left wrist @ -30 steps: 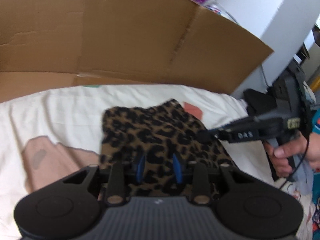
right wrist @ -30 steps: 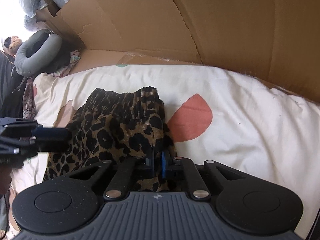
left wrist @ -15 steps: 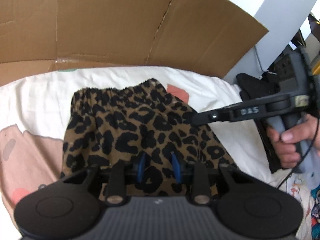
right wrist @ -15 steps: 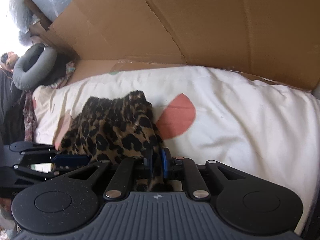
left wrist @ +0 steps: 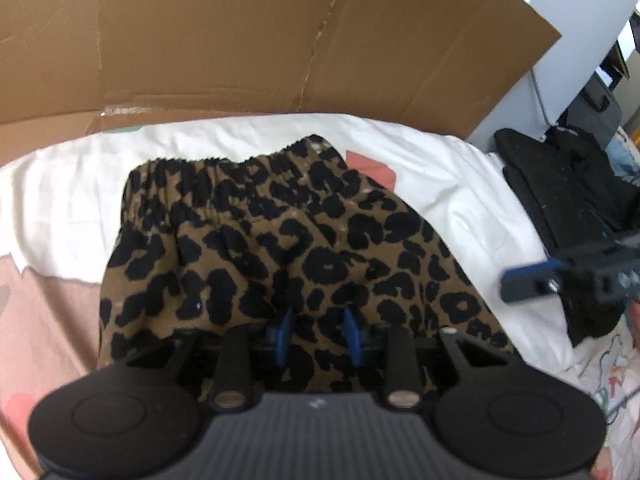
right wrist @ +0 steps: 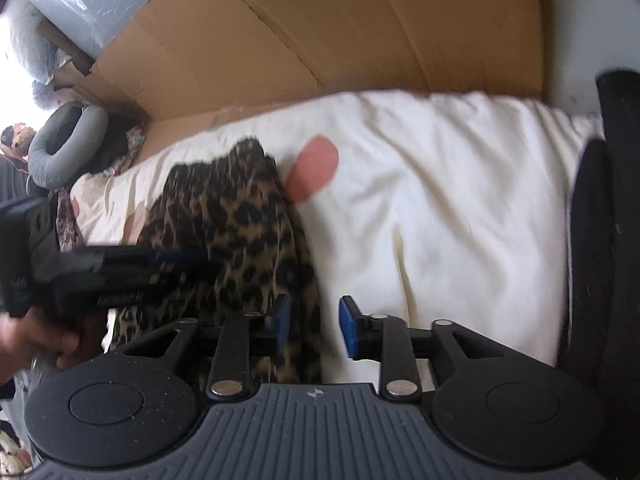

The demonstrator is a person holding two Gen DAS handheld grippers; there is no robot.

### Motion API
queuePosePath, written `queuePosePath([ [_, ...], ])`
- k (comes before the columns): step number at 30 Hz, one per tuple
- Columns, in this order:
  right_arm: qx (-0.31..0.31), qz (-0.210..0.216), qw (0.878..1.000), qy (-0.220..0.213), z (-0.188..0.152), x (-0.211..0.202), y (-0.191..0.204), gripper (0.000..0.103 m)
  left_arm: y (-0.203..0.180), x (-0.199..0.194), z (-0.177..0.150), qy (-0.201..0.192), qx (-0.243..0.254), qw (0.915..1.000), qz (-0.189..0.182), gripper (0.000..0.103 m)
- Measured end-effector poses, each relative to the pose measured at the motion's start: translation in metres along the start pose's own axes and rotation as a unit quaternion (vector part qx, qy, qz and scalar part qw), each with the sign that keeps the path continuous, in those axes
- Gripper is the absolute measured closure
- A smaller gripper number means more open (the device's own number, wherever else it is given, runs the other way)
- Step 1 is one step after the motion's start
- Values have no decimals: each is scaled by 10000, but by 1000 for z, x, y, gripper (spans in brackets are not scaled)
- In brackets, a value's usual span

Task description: Fold clothes

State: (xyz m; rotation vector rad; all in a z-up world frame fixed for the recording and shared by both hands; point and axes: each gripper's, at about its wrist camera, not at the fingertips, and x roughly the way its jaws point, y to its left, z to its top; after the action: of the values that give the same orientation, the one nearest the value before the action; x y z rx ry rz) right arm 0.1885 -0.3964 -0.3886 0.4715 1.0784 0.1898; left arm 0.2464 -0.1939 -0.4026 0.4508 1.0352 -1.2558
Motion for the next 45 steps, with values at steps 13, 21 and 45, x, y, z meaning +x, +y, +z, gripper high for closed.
queuePosePath([
  [13,149,332,9976,592,-48,-29,-6,60,2,-22,5,43,-163,9998,105,70],
  [21,263,488,9941,934,-87,-36,-8,60,15,-61,-16,87,-212,9996,187,67],
  [45,338,655,9862,1482,-148,-34,-22,63,85,-158,-113,615,-1219,9860,957,63],
])
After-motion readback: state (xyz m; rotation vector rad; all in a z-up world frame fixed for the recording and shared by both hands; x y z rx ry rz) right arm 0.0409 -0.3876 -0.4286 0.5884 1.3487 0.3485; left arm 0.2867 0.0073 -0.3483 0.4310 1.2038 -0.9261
